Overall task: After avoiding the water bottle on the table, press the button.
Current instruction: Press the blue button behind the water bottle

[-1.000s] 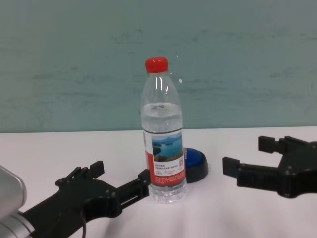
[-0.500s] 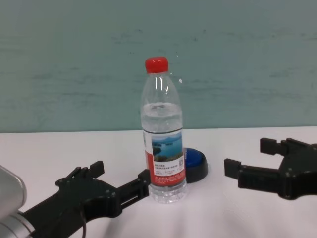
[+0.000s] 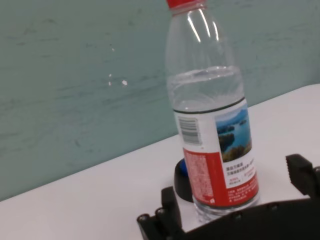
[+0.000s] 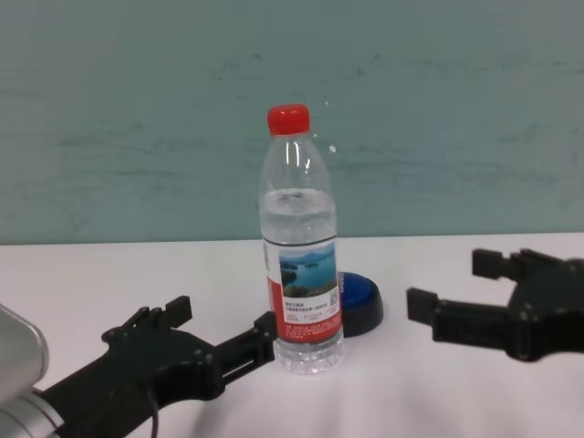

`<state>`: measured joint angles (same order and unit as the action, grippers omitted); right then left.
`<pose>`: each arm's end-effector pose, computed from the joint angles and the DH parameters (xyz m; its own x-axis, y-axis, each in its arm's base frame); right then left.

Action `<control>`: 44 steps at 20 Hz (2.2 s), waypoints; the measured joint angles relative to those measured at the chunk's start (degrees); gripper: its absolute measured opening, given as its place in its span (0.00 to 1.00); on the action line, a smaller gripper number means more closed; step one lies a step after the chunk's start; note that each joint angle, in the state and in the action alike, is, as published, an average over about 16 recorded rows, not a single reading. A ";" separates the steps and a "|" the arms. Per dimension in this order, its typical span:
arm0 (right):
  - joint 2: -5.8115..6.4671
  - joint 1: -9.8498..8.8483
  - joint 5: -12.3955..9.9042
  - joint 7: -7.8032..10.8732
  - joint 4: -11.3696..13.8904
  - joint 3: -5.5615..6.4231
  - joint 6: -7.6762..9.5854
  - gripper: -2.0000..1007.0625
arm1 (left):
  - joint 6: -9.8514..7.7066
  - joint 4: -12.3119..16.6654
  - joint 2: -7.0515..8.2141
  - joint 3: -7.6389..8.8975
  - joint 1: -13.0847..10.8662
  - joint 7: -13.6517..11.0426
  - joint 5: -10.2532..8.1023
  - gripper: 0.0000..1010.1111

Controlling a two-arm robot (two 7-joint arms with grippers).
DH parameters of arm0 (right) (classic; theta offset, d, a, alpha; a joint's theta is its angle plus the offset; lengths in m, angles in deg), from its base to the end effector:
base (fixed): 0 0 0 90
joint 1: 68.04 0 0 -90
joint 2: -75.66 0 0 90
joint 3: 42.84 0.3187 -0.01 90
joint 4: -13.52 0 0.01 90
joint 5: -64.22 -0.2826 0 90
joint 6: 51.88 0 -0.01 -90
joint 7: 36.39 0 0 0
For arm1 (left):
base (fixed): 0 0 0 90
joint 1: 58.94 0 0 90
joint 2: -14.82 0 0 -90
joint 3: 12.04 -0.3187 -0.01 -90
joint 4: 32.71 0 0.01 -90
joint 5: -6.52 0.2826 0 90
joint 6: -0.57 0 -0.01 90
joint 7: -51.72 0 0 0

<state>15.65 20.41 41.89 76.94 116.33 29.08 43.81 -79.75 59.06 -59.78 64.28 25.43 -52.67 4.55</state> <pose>0.2753 -0.0519 -0.2830 0.7072 -0.7049 0.0549 0.7058 0.6992 -0.1142 0.2606 0.0155 -0.3528 0.4892 0.8481 0.2032 -0.8676 0.4971 0.0139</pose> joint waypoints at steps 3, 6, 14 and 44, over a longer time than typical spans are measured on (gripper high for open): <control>0.38 1.52 -0.29 0.98 -0.84 -0.29 -0.01 1.00 | 0.00 0.00 0.00 0.00 0.00 0.00 0.00 0.99; 0.85 3.70 -0.75 2.24 -2.13 -0.68 -0.02 1.00 | 0.00 0.00 0.00 0.00 0.00 0.00 0.00 0.99; 1.68 10.49 -2.56 4.76 -6.68 -1.54 0.02 1.00 | 0.00 0.00 0.00 0.00 0.00 0.00 0.00 0.99; -7.81 30.77 -1.82 6.52 -30.73 -7.83 -1.33 1.00 | 0.00 0.00 0.00 0.00 0.00 0.00 0.00 0.99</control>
<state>7.84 51.18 40.07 83.46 85.59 21.26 42.49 -79.74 59.06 -59.78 64.28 25.44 -52.67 4.55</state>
